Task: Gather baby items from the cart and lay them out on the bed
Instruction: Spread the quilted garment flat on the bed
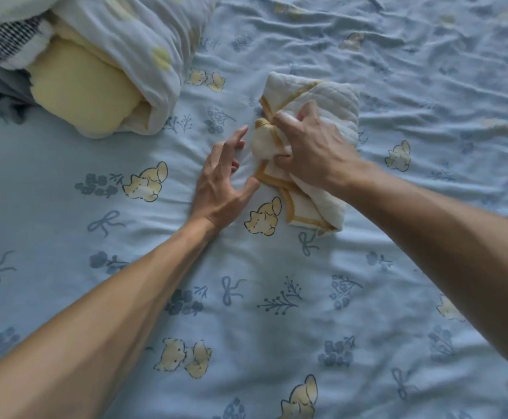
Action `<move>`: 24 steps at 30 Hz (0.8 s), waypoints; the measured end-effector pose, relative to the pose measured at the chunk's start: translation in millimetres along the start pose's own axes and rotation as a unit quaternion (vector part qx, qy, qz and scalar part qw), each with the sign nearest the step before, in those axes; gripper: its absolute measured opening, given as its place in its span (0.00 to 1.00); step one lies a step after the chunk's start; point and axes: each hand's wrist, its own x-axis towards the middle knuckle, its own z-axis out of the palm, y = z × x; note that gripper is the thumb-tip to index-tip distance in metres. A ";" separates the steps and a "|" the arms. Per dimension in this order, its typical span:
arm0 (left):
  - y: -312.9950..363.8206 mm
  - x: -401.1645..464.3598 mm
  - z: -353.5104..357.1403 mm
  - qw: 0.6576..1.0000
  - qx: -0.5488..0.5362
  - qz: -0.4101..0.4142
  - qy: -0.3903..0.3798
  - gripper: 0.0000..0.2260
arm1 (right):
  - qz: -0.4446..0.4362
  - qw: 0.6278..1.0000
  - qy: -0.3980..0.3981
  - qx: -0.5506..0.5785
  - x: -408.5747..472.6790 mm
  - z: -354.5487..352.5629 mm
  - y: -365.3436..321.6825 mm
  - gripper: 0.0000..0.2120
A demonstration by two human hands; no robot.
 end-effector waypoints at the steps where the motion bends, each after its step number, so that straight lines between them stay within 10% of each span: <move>1: 0.0 -0.5 0.1 1.000 0.004 0.007 -0.003 0.32 | 0.001 0.999 0.013 0.042 -2.6 -3.0 7.3 0.24; 10: 0.4 -1.5 2.1 0.994 0.096 0.036 -0.031 0.26 | 0.144 0.805 0.234 0.526 -90.0 -26.4 102.6 0.17; 22: -4.8 -1.4 8.7 0.980 0.175 0.081 -0.044 0.23 | 0.408 0.656 0.148 0.618 -143.5 15.9 166.1 0.25; 24: -3.9 -1.2 8.4 0.979 0.178 0.084 -0.042 0.22 | 0.455 0.677 0.116 0.567 -144.7 5.6 172.5 0.30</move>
